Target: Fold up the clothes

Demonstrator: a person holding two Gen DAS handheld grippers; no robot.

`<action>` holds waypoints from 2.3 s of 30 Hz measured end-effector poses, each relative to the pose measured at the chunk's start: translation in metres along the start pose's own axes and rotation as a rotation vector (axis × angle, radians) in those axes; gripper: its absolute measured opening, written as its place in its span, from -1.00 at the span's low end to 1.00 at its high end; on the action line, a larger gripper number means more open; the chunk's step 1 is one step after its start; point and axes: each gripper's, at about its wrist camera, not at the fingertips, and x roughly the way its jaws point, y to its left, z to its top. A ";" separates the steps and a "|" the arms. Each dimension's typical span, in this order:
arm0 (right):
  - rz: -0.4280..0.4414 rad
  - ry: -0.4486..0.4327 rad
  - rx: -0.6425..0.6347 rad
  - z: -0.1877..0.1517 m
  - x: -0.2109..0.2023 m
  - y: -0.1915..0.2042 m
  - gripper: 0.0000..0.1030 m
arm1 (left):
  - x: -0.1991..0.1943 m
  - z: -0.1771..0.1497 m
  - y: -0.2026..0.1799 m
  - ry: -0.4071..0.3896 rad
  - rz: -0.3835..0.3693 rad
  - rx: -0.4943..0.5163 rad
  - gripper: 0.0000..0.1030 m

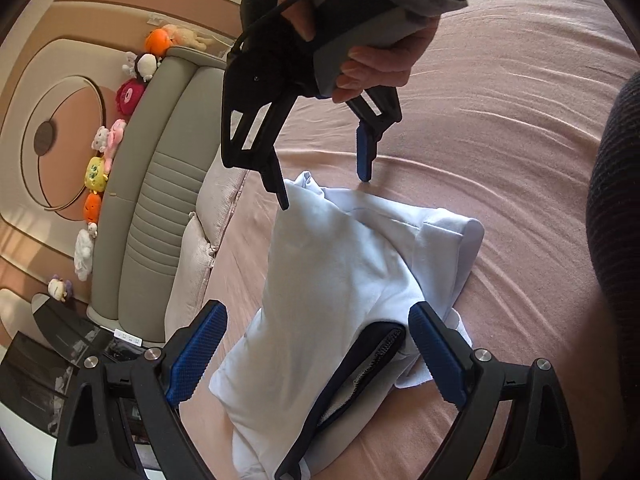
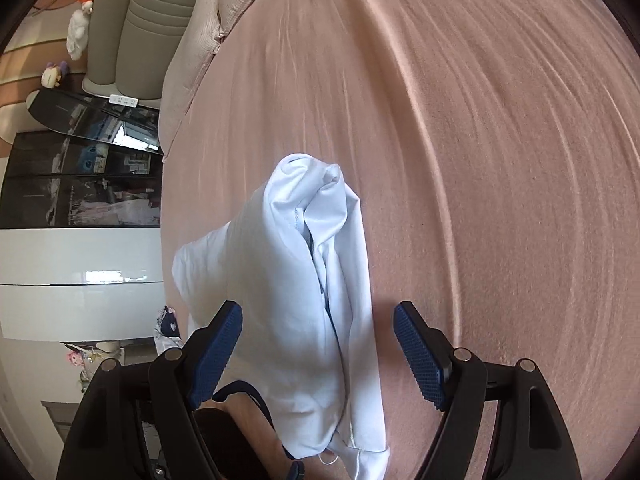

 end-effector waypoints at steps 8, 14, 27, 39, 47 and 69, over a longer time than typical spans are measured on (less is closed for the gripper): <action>0.038 0.062 0.005 0.025 0.019 0.001 0.63 | 0.007 0.007 -0.019 0.031 -0.106 -0.008 0.81; 0.045 0.084 -0.040 0.032 0.031 0.017 0.87 | 0.017 0.008 -0.028 0.075 -0.108 -0.009 0.81; 0.112 0.142 -0.013 0.035 0.050 0.021 0.87 | 0.030 0.015 -0.030 0.103 -0.088 -0.006 0.81; 0.104 0.187 -0.009 0.034 0.051 0.013 0.87 | 0.046 0.023 -0.022 0.204 -0.142 -0.086 1.00; 0.100 0.166 -0.004 0.032 0.051 0.015 0.86 | 0.041 0.032 -0.029 0.220 -0.111 -0.067 1.00; 0.047 0.101 0.086 0.023 0.042 -0.007 -0.36 | 0.037 0.040 -0.060 0.182 -0.032 0.064 -0.46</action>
